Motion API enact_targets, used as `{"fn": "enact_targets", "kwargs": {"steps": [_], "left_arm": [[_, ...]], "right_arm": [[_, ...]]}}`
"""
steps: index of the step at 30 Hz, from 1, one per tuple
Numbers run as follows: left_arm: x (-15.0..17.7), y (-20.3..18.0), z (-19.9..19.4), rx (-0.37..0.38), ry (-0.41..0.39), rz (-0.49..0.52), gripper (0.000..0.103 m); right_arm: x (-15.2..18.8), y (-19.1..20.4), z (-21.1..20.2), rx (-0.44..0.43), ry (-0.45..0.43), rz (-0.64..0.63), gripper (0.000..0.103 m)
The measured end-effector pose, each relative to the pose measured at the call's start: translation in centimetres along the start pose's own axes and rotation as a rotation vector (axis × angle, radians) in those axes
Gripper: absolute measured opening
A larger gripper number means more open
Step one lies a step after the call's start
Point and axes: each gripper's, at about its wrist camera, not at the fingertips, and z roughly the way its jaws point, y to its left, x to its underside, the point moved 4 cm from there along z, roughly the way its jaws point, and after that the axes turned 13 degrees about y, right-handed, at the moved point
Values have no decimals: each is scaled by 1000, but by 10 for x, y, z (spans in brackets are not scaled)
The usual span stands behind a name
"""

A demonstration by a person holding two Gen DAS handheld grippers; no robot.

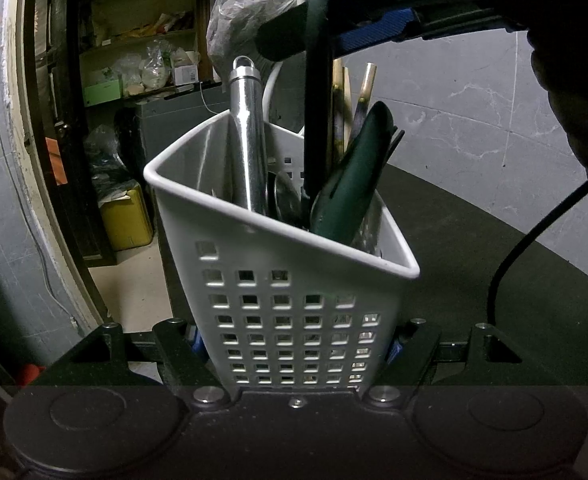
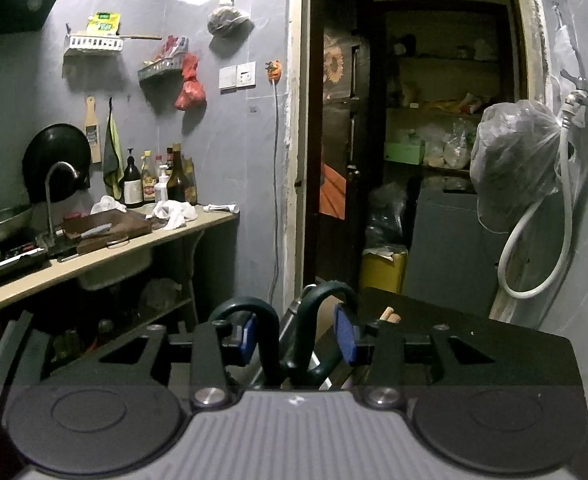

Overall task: Organize utensils
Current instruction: 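Lower the scissors blades-first into the caddy held by the left tool, then open the right tool and withdraw it from the scissors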

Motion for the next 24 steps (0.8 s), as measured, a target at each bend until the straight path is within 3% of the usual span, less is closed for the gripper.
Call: {"fn": "enact_targets", "kwargs": {"steps": [15,19,24], "left_arm": [[0,-1,0,0,0,2,76],[0,-1,0,2,0,3,76],[0,1,-1,5,0,4,76]], "right_arm": [[-6,-3,7,15,41,26,48],[-13,-3,7,4,16,44,36],[-7,-4,12,-2,48,45,39]]}}
